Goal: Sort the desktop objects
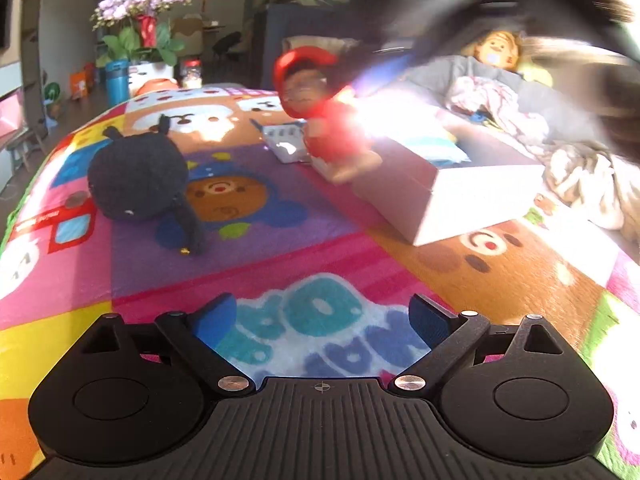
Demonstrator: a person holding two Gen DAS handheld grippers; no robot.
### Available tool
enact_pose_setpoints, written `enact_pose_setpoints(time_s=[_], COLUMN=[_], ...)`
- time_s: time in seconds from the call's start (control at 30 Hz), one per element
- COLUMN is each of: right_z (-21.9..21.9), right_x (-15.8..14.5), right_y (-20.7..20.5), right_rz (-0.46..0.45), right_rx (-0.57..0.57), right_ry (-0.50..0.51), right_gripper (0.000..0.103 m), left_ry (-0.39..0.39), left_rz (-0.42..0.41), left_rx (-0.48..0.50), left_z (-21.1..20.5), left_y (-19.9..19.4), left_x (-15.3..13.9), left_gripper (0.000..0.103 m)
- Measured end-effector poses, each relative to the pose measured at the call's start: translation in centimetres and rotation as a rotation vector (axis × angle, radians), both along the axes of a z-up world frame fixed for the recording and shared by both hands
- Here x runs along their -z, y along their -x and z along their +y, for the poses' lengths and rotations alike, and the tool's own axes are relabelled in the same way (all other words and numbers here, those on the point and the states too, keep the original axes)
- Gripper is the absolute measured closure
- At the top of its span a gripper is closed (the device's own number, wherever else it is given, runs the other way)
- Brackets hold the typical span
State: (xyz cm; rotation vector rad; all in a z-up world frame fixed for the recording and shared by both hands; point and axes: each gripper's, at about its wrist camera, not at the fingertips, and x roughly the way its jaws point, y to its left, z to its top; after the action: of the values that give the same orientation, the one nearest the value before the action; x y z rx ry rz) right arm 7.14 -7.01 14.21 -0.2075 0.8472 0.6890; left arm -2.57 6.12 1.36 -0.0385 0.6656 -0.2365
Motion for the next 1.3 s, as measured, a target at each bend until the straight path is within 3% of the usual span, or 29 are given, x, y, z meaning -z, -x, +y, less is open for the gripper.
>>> enact_pose_setpoints(time_s=[0.1, 0.27, 0.47, 0.53, 0.6, 0.73, 0.83, 0.97, 1.1, 1.3], right_z=[-5.0, -10.6, -12.2, -12.5, -12.7, -13.5, -14.3, -15.6, -16.9, -16.7], right_x=[-0.8, 1.1, 2.4, 2.8, 3.4, 5.0, 5.8, 6.4, 6.3, 3.1], right_y=[3.2, 5.4, 6.9, 7.3, 7.7, 8.3, 8.3, 8.6, 8.9, 8.6], right_rz=[0.030, 0.050, -0.027, -0.045, -0.073, -0.075, -0.063, -0.056, -0.055, -0.111], right_rx=[0.033, 0.162, 0.155, 0.156, 0.163, 0.170, 0.188, 0.217, 0.240, 0.212], right_ry=[-0.076, -0.068, -0.048, -0.056, -0.044, -0.030, -0.036, -0.053, -0.069, -0.100], right_gripper=[0.090, 0.090, 0.089, 0.086, 0.072, 0.068, 0.064, 0.056, 0.056, 0.056], left_ry=[-0.004, -0.036, -0.037, -0.011, 0.010, -0.003, -0.058, -0.086, -0.108, -0.002], left_rz=[0.002, -0.001, -0.037, -0.033, -0.024, -0.004, 0.016, 0.043, 0.027, 0.026], left_rx=[0.040, 0.070, 0.000, -0.026, -0.034, -0.028, -0.013, -0.004, 0.031, 0.267], left_z=[-0.9, -2.5, -2.5, -2.3, -2.2, -2.9, -3.9, -3.9, -3.9, -5.9], left_y=[0.3, 0.1, -1.6, -2.8, -4.0, -6.6, -8.5, -9.9, -7.5, 0.5], left_x=[-0.2, -0.4, -1.8, -2.3, -2.8, -2.7, -1.6, -0.4, -1.2, -3.6], left_gripper=[0.006, 0.006, 0.006, 0.006, 0.007, 0.019, 0.029, 0.047, 0.048, 0.047])
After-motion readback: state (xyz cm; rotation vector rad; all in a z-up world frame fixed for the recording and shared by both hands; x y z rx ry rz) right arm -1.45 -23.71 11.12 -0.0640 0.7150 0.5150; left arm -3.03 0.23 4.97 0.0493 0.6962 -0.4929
